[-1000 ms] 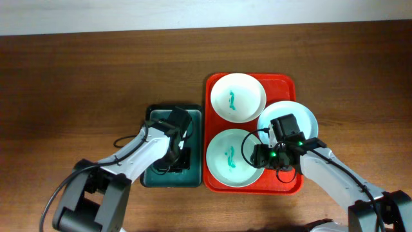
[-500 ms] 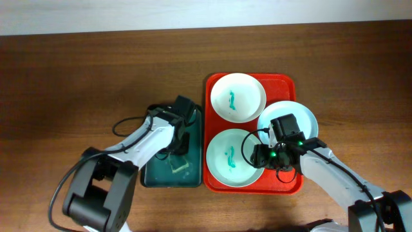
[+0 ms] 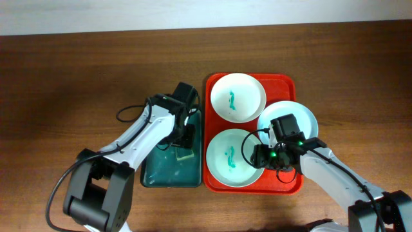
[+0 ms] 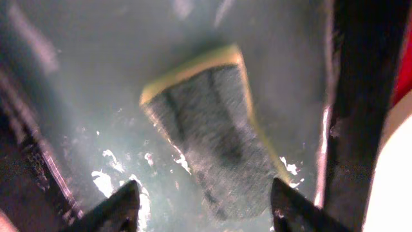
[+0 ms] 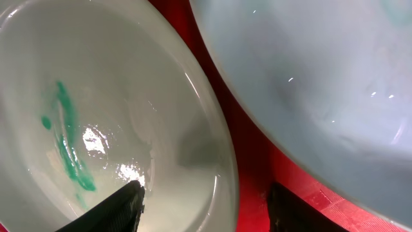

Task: Clean dirty plates on tray and stack at the side
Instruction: 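Grasp the sponge with the left gripper and the plate rim with the right, then scrub the pale green plate with the sponge in the left gripper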

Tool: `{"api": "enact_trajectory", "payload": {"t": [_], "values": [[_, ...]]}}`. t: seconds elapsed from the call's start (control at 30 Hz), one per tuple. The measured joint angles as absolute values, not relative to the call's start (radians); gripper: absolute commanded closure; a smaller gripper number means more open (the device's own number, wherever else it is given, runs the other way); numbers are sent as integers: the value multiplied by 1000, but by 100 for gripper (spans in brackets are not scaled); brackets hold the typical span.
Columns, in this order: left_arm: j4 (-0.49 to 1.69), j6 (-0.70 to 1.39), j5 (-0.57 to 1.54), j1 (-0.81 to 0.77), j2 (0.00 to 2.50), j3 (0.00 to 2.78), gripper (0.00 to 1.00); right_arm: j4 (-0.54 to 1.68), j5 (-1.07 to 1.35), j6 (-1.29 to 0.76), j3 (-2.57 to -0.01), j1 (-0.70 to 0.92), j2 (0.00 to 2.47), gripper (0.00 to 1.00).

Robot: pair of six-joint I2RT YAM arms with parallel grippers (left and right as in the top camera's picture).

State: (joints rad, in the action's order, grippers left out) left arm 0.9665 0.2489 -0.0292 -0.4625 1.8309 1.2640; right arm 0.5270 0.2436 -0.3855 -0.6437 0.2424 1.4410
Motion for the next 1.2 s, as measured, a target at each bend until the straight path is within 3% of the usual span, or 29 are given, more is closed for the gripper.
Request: {"api": "enact_trajectory", "payload": {"t": [0.03, 0.07, 0.1, 0.13, 0.37, 0.5, 0.6, 0.8, 0.83, 0.87, 0.93, 1.2], "values": [[929, 257, -15, -463, 1831, 1246, 58, 527, 243, -385, -644, 242, 1441, 36], [896, 269, -3, -463, 1831, 1229, 72, 529, 243, -385, -645, 242, 1441, 37], [840, 291, 7, -463, 1831, 1185, 94, 531, 243, -384, -645, 242, 1441, 37], [771, 318, 16, -463, 1831, 1141, 100, 532, 243, -385, -645, 242, 1440, 37], [759, 386, 24, -461, 1831, 1110, 100, 535, 242, -387, -645, 242, 1439, 39], [963, 321, 28, -462, 1794, 1220, 100, 541, 252, -411, -644, 171, 1439, 51], [985, 279, 28, -462, 1681, 1271, 100, 545, 321, -365, -638, 102, 1443, 63], [988, 264, 30, -462, 1630, 1278, 100, 545, 364, -318, -635, 112, 1447, 66], [988, 264, 31, -462, 1630, 1278, 100, 545, 359, -312, -635, 126, 1450, 73], [988, 264, 31, -462, 1630, 1278, 100, 545, 344, -310, -635, 142, 1456, 89], [987, 261, 35, -462, 1630, 1278, 100, 516, 322, -315, -635, 152, 1465, 95], [852, 260, 177, -522, 1637, 1277, 100, 498, 311, -368, -635, 152, 1473, 96]]}}
